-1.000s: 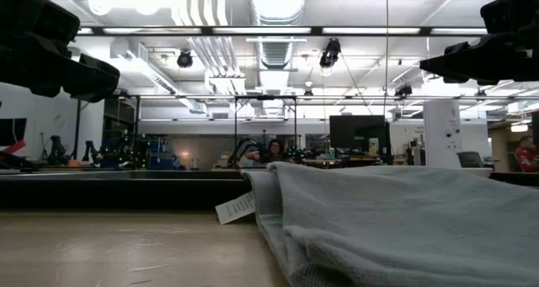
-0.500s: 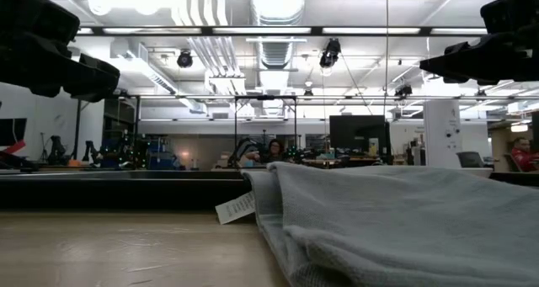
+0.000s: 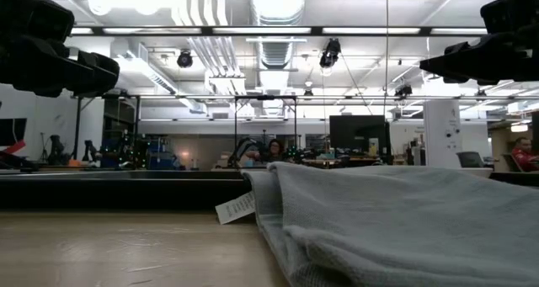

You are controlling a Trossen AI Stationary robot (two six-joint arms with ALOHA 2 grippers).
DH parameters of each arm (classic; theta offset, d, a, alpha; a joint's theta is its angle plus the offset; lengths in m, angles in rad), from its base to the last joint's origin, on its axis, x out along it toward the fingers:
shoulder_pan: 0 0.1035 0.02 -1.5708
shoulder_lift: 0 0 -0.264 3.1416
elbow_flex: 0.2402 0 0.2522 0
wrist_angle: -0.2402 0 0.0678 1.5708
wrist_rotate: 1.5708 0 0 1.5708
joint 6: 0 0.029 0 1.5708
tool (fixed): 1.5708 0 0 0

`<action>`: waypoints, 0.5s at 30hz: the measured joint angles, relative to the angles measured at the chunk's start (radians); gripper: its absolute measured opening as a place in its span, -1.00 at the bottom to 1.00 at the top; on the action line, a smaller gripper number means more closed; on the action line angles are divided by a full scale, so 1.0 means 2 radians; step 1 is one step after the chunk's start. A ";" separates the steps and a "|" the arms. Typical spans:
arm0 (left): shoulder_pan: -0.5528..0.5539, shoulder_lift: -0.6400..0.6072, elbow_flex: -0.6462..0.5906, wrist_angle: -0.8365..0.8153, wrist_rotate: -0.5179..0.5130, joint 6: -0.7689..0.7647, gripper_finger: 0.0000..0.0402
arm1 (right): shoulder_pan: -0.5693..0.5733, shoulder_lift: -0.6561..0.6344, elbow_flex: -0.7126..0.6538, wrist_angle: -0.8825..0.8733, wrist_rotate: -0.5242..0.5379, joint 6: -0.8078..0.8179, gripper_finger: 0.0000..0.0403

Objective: Set up tray
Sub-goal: Put the orange cup on the black table tray

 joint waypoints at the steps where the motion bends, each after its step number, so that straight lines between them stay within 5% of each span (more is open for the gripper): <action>1: 0.000 0.000 0.000 0.000 0.000 0.000 -0.46 | 0.000 0.000 0.000 0.000 0.000 -0.001 -0.37; 15: 0.000 0.000 0.000 0.001 0.000 -0.055 -0.46 | 0.000 0.000 0.000 0.000 0.000 0.000 -0.37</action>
